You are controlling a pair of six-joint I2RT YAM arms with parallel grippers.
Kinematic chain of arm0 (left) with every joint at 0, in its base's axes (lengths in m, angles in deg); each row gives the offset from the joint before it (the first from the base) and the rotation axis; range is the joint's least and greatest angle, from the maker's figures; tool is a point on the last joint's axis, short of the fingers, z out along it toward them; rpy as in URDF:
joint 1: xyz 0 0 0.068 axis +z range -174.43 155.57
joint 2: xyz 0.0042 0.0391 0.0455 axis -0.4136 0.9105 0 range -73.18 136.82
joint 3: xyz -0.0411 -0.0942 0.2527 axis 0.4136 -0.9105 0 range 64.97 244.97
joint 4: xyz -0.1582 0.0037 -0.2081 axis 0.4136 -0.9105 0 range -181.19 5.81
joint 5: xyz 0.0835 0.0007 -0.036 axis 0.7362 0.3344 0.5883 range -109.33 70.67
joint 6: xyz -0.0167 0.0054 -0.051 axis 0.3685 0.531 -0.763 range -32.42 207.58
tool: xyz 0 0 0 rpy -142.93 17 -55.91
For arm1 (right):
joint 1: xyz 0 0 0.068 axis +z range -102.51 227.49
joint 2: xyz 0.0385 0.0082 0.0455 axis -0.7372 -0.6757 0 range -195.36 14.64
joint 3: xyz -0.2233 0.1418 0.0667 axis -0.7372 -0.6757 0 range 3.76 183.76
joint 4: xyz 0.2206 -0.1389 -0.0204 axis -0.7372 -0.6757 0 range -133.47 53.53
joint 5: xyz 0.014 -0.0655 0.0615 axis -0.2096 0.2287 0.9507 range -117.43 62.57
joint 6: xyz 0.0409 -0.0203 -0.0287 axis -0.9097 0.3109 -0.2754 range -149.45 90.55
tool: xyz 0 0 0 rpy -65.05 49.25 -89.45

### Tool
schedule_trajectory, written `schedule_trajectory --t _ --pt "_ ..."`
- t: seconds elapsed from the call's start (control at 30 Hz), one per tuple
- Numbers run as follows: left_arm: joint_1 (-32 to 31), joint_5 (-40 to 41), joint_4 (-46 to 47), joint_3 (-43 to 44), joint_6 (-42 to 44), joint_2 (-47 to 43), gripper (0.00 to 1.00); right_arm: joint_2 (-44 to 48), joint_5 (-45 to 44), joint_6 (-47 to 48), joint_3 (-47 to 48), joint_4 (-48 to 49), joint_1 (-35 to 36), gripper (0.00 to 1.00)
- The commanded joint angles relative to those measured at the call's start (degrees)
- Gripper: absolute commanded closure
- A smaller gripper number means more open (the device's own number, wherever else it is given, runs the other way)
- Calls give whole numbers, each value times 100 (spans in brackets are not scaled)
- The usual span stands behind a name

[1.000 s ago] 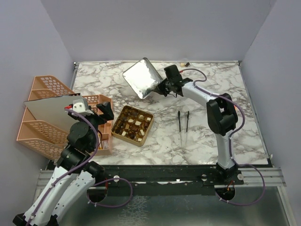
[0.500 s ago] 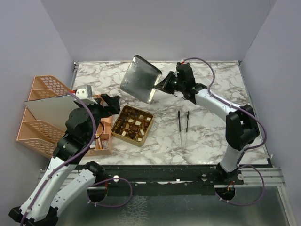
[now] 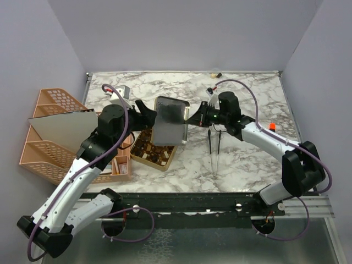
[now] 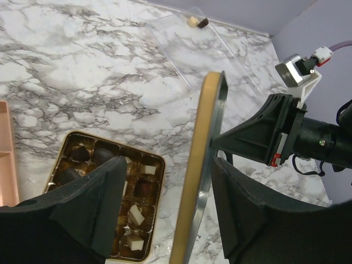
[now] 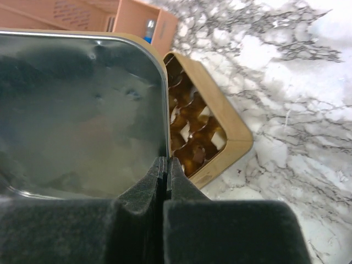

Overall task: Pack the chocolate
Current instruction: Pick up the box lid from the center of the board.

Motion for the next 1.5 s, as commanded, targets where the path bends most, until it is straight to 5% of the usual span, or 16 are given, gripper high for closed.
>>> schedule_trajectory --t 0.0,0.43,0.6,0.77,0.97,1.27,1.47 --pt "29 -650 -17 176 -419 151 35 446 750 154 -277 659 -23 100" --pt "29 -1239 952 -481 -883 -223 59 577 989 100 -349 811 -23 99" --pt "29 -1387 1234 -615 -1030 -295 80 524 922 141 -341 718 -23 100" --pt "29 -1549 1376 -660 -1214 -247 85 464 802 194 -304 608 -23 99" --pt "29 -971 1111 -573 -1255 -276 94 572 314 451 -148 203 -23 71" --pt "29 -47 1043 -704 -986 -312 97 1029 -95 1390 457 -288 -15 52" --pt "29 228 991 -570 -1114 -144 97 1915 -240 2307 -393 1534 112 42"
